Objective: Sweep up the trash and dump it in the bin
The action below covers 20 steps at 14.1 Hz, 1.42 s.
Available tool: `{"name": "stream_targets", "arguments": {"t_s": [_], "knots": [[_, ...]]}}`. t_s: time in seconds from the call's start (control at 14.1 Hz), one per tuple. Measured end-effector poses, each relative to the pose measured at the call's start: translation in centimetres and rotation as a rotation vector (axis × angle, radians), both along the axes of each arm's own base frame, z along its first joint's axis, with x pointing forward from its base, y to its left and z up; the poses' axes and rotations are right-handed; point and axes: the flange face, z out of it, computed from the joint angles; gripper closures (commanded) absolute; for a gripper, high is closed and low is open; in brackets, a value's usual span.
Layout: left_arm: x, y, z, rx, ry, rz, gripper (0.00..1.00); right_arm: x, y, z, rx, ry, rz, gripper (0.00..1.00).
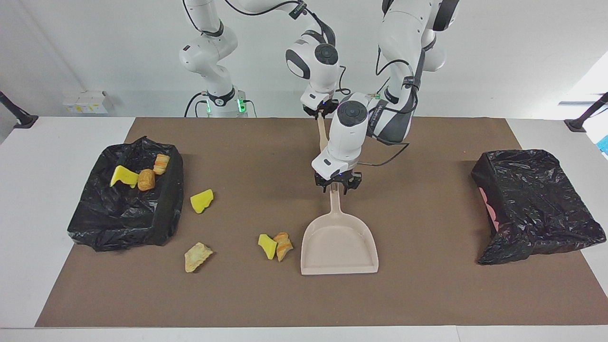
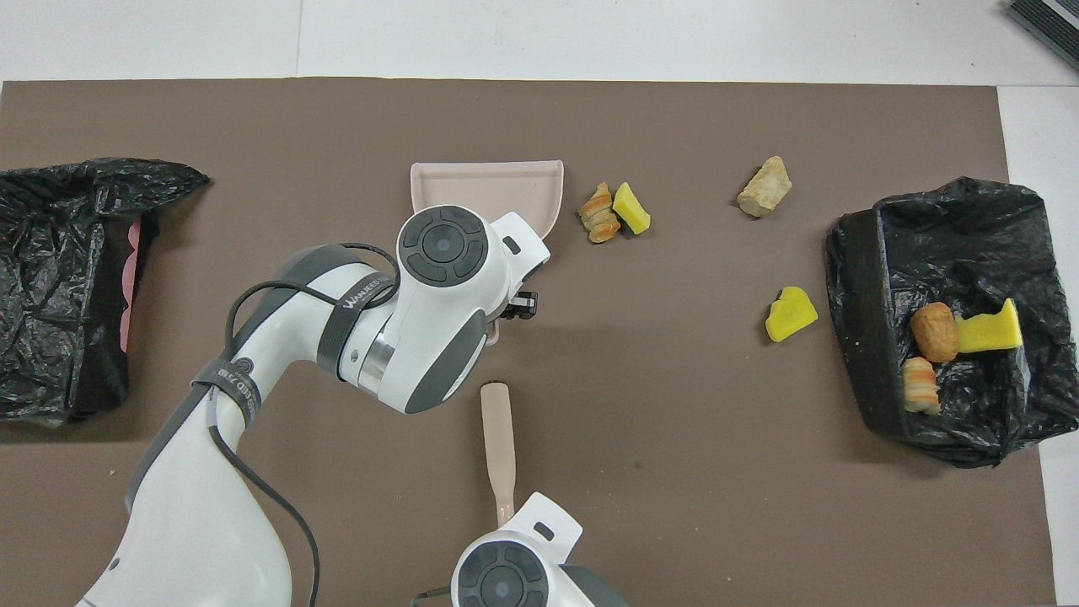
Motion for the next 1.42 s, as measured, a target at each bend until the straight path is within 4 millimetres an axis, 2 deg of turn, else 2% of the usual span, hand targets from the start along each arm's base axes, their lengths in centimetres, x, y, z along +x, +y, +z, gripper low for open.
{"name": "stream_targets", "arguments": {"t_s": [0.21,0.43,0.5,0.71,1.0,1.14,1.28,1.35,1.42], "knots": [[0.2,0.1,0.0,-0.003,-0.006,0.003,0.38,2.3,-2.7,3.4,0.013,-0.010,-0.068,1.00],[0.3,0.1,-1.0,0.004,0.003,0.003,0.54,3.8,-7.2,7.8,-0.006,0.011,-0.148,1.00],[0.3,0.1,-1.2,0.004,0.004,0.004,0.55,4.3,-8.7,8.5,-0.023,0.014,-0.181,1.00],[0.5,0.2,-1.4,0.005,0.003,0.007,0.58,6.7,-12.9,8.2,-0.125,-0.023,-0.246,1.00],[0.6,0.4,-1.4,0.006,0.002,0.009,0.56,11.7,-19.6,6.4,-0.255,-0.082,-0.272,1.00],[0.6,0.4,-1.3,0.004,-0.001,0.011,0.56,15.3,-23.5,6.2,-0.272,-0.089,-0.251,1.00],[0.8,0.4,-1.3,-0.001,-0.010,0.014,0.58,19.5,-27.0,6.8,-0.280,-0.107,-0.201,1.00],[0.8,0.4,-1.2,-0.004,-0.014,0.016,0.61,21.7,-28.3,7.2,-0.281,-0.114,-0.179,1.00],[0.9,0.4,-1.2,-0.006,-0.018,0.017,0.73,23.6,-29.1,7.4,-0.283,-0.118,-0.163,1.00]]}}
